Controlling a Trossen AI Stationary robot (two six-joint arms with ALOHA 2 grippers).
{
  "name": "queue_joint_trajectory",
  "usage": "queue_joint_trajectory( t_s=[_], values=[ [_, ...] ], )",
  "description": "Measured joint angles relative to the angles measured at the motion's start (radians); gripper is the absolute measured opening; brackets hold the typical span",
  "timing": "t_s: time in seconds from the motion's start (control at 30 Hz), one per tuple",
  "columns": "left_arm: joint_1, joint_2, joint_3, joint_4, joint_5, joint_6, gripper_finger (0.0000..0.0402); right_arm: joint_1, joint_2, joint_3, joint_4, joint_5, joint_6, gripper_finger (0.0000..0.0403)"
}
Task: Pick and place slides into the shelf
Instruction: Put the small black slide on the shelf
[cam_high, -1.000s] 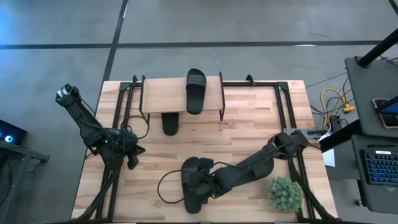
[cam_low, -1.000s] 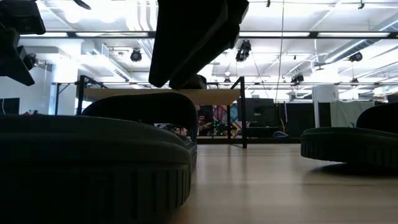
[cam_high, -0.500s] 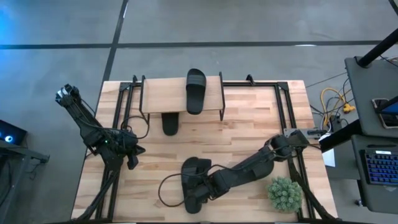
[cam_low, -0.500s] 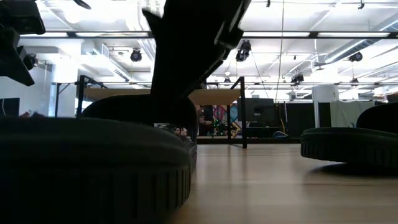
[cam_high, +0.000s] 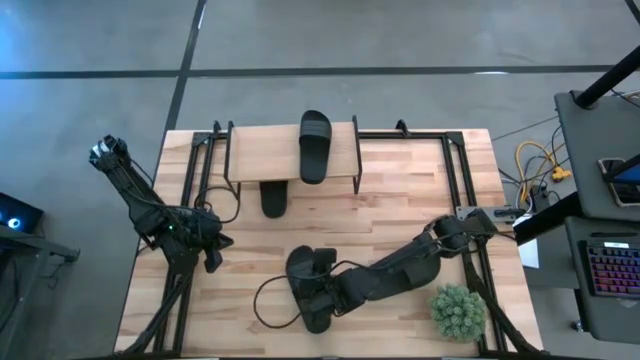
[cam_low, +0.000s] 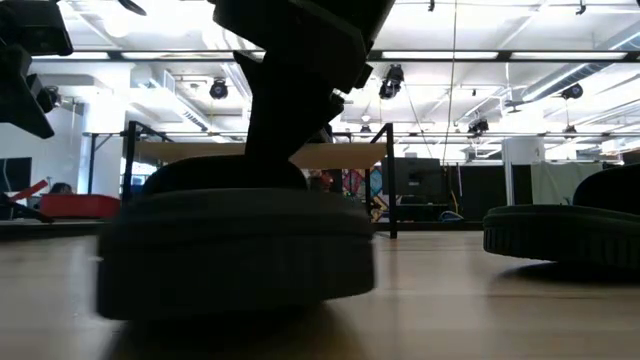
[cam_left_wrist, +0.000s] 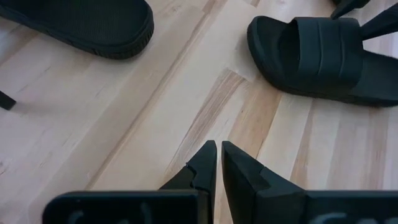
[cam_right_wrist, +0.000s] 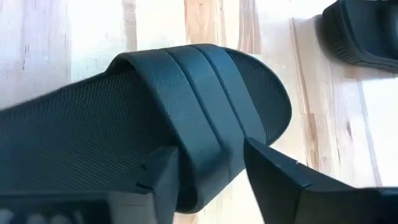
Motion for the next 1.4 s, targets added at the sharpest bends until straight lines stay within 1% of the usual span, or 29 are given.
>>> queue_joint_trajectory(
  t_s=[0.3, 0.4, 0.5, 0.6, 0.7, 0.77, 0.87, 0.97, 1.0, 1.1, 1.2, 1.3, 1.4],
  values=[
    [0.000, 0.000, 0.000, 0.001, 0.000, -0.007, 0.0010, -0.025, -0.001, 0.001, 0.008, -0.007, 0.000, 0.0054],
    [0.000, 0.000, 0.000, 0.001, 0.000, -0.008, 0.0010, -0.037, -0.003, 0.002, 0.012, -0.006, 0.003, 0.0030],
    [0.000, 0.000, 0.000, 0.001, 0.000, -0.008, 0.0010, -0.049, -0.004, 0.011, 0.023, -0.008, 0.015, 0.0015],
    [0.000, 0.000, 0.000, 0.002, 0.001, -0.009, 0.0010, -0.064, -0.003, 0.051, 0.012, -0.007, 0.057, 0.0012],
    [0.000, 0.000, 0.000, 0.002, 0.001, -0.009, 0.0010, -0.075, -0.007, 0.111, 0.018, 0.009, 0.062, 0.0011],
    [0.000, 0.000, 0.000, 0.002, 0.001, -0.008, 0.0010, -0.076, -0.014, 0.170, 0.012, 0.066, 0.057, 0.0011],
    [0.000, 0.000, 0.000, 0.001, -0.006, -0.008, 0.0010, -0.076, -0.023, 0.275, 0.015, 0.173, -0.016, 0.0010],
    [-0.001, 0.000, 0.024, 0.000, -0.066, 0.026, 0.0010, -0.085, -0.024, 0.375, -0.013, 0.289, -0.074, 0.0012],
    [-0.001, -0.001, 0.040, 0.001, -0.094, 0.049, 0.0010, -0.093, -0.033, 0.377, -0.010, 0.319, -0.077, 0.0013],
    [-0.001, -0.010, 0.094, 0.000, -0.166, 0.160, 0.0010, -0.128, -0.068, 0.360, -0.015, 0.334, -0.078, 0.0013],
    [-0.001, -0.021, 0.144, 0.000, -0.194, 0.247, 0.0010, -0.166, -0.079, 0.366, -0.038, 0.337, -0.089, 0.0014],
    [0.000, -0.034, 0.181, -0.012, -0.215, 0.292, 0.0010, -0.207, -0.079, 0.374, -0.030, 0.334, -0.171, 0.0014],
    [0.000, -0.051, 0.211, -0.031, -0.268, 0.317, 0.0010, -0.253, -0.080, 0.374, 0.000, 0.329, -0.254, 0.0015]
  ],
)
